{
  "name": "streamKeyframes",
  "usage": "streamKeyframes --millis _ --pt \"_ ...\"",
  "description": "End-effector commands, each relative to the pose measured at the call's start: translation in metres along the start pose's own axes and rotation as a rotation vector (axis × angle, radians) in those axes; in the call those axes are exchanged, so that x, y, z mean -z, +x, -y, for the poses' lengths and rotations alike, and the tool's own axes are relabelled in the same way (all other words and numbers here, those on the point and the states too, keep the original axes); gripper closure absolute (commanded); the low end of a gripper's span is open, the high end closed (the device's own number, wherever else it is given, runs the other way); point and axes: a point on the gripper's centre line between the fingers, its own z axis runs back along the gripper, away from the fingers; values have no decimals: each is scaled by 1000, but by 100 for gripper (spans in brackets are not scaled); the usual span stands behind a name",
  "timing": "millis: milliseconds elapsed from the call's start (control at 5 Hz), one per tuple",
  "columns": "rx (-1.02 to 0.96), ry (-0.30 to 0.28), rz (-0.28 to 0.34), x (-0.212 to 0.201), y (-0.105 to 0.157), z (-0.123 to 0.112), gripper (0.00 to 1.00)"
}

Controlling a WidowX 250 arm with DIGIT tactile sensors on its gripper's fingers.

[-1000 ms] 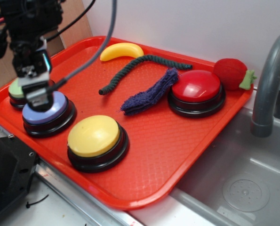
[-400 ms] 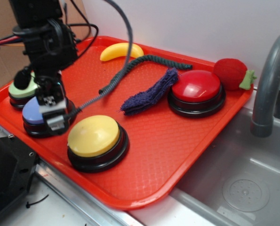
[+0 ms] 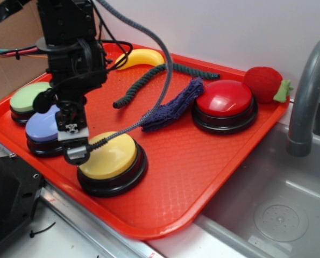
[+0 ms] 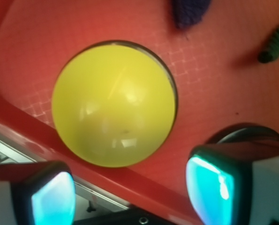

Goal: Push the yellow button.

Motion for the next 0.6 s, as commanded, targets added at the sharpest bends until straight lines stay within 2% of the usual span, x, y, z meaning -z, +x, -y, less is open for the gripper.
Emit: streamKeyframes --millis 0,200,400 --pt "91 -60 79 0 10 6 0" --pt "124 -67 119 10 20 11 0" --pt "130 -46 89 17 27 14 0"
